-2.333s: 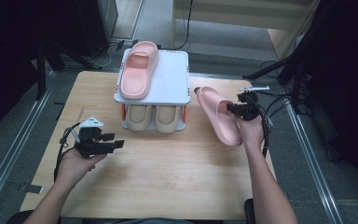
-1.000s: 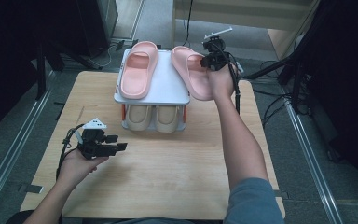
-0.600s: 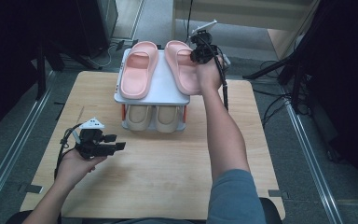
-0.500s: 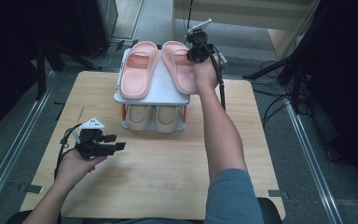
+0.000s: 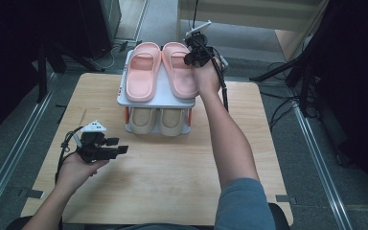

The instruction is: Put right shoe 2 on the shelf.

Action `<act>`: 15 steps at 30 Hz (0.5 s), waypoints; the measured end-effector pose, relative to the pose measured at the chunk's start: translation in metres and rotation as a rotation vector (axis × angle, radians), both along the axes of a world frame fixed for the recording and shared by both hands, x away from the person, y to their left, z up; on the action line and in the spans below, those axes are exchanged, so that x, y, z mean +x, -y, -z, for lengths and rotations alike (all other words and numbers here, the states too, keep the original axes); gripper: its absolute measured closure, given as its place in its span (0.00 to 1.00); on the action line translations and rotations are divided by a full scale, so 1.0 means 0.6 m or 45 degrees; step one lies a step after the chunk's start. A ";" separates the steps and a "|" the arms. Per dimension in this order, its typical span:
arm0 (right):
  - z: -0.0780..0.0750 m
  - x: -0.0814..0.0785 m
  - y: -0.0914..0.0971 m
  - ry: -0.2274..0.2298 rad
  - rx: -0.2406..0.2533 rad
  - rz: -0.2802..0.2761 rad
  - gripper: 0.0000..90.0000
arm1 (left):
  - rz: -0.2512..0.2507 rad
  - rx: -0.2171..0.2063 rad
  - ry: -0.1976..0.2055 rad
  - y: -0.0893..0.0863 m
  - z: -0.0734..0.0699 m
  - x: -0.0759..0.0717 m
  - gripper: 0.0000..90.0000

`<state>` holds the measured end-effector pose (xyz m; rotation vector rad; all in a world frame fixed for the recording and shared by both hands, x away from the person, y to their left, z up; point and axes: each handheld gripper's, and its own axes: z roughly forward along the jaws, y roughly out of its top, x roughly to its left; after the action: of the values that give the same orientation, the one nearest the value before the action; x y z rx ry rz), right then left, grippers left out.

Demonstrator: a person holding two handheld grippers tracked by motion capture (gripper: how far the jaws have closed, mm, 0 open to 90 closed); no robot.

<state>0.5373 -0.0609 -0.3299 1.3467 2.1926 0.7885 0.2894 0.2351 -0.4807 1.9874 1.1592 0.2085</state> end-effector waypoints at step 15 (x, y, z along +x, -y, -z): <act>0.008 -0.049 0.015 0.016 0.136 -0.135 0.66 | -0.022 0.008 -0.002 -0.004 0.001 0.002 0.49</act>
<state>0.5082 -0.0698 -0.3345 1.2794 2.2561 0.9627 0.2908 0.2374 -0.4812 1.9837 1.1784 0.2194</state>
